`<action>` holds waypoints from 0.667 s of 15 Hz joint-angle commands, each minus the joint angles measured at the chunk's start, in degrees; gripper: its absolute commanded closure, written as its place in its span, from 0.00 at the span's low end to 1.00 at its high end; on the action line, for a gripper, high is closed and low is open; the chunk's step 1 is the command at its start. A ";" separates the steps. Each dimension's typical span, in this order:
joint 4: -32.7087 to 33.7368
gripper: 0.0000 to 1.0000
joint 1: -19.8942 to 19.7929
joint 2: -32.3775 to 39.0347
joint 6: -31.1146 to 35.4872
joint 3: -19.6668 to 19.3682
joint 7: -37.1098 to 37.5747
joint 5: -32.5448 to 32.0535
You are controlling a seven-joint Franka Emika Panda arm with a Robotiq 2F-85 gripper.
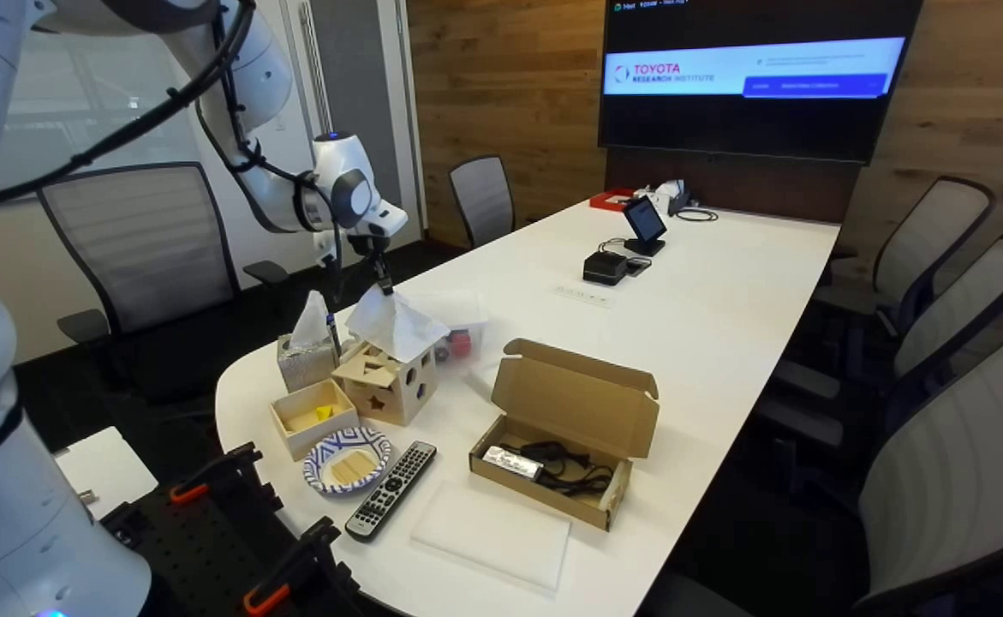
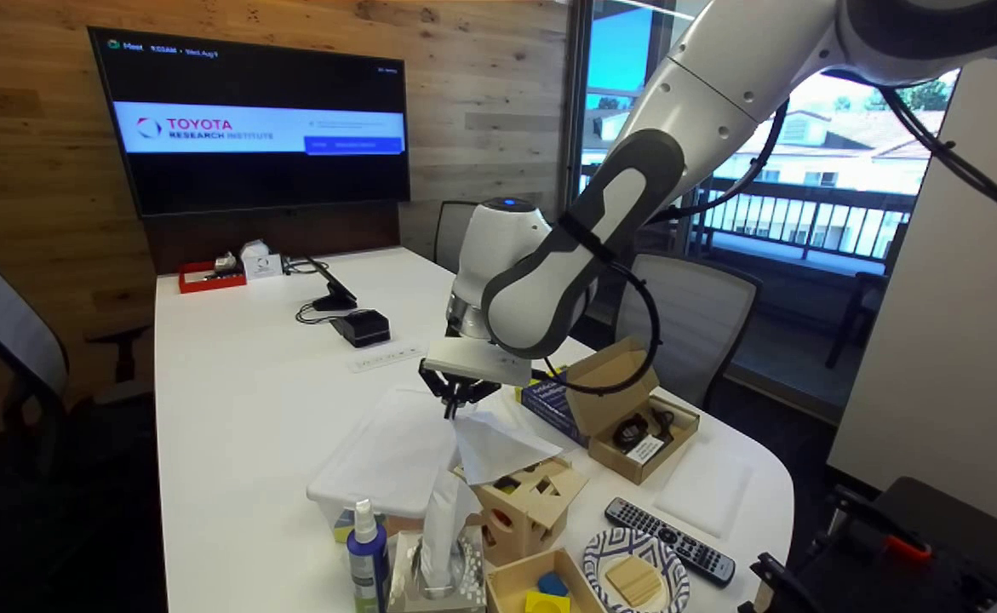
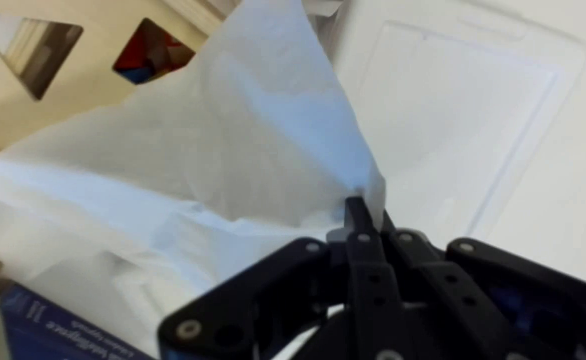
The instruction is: Use the napkin to wipe the shape sorter
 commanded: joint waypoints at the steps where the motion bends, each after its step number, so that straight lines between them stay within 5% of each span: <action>1: 4.58 1.00 -3.05 3.03 -0.93 6.87 -14.90 6.71; 4: 8.20 1.00 -3.85 6.15 -2.90 11.22 -26.57 12.74; 10: 12.27 1.00 -3.39 10.38 -5.06 13.76 -39.99 20.94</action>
